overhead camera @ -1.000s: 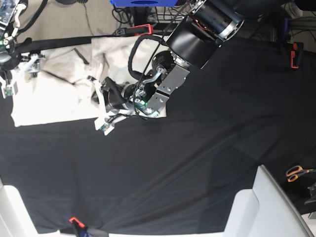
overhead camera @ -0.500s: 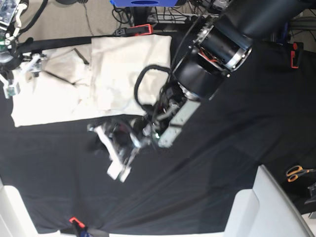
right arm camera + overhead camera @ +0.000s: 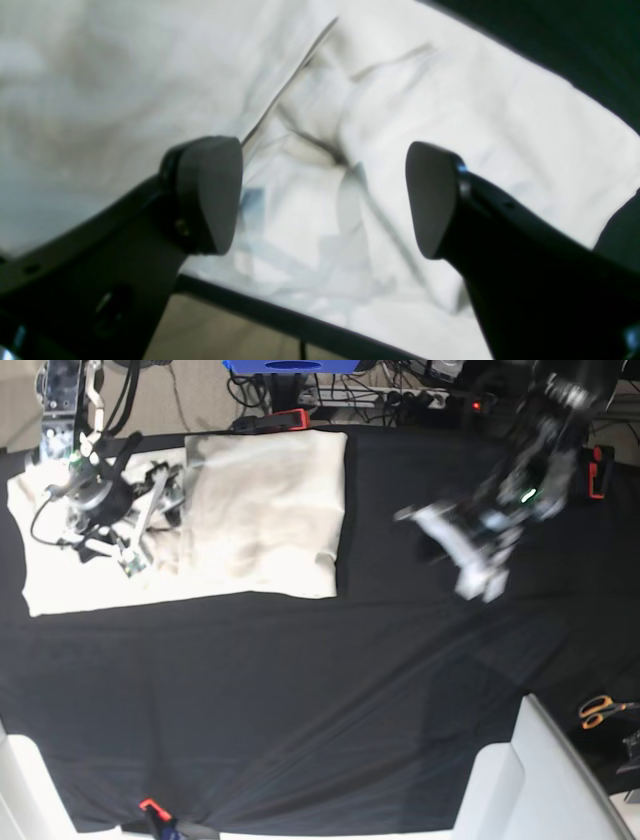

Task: Fold the T-shirt properly
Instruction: 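Open the left gripper and raise it away from the folded shirt, then press and smooth the shirt's folded end with the right gripper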

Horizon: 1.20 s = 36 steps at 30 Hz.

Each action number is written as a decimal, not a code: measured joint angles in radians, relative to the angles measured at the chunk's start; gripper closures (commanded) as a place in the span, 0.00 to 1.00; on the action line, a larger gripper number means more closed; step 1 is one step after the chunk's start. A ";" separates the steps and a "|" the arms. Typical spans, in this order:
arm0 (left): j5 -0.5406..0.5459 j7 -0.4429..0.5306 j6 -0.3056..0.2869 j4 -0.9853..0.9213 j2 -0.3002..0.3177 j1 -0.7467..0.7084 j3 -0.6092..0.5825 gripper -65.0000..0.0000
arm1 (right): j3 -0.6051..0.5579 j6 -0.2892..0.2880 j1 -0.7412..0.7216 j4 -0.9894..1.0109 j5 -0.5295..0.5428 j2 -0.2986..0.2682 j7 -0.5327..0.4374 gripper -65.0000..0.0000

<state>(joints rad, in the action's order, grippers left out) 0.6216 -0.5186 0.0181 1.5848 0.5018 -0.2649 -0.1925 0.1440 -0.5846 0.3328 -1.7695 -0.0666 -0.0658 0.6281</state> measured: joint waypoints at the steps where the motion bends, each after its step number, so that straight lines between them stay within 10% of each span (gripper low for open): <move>1: -0.069 -0.003 0.008 0.008 0.000 -0.054 0.069 1.00 | 0.000 0.001 -0.017 0.005 -0.006 -0.003 -0.001 0.25; 9: -0.355 -0.003 -0.015 0.018 -0.146 -0.223 0.270 1.00 | -0.017 0.002 -0.119 0.014 0.005 0.003 0.094 0.26; 27: -0.367 0.002 -0.011 0.035 -0.190 -0.207 0.275 1.00 | -0.063 0.009 -0.194 0.240 0.094 0.035 0.105 0.26; 36: -0.367 0.002 -0.011 0.035 -0.191 -0.212 0.275 1.00 | -0.063 0.008 -0.213 0.327 0.100 0.041 0.064 0.48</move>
<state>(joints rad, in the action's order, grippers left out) 0.2543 -0.5171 0.0074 1.6203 0.3107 -0.4767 0.0826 0.0811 -0.5766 0.1196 -1.4429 0.0330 -0.0250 0.6918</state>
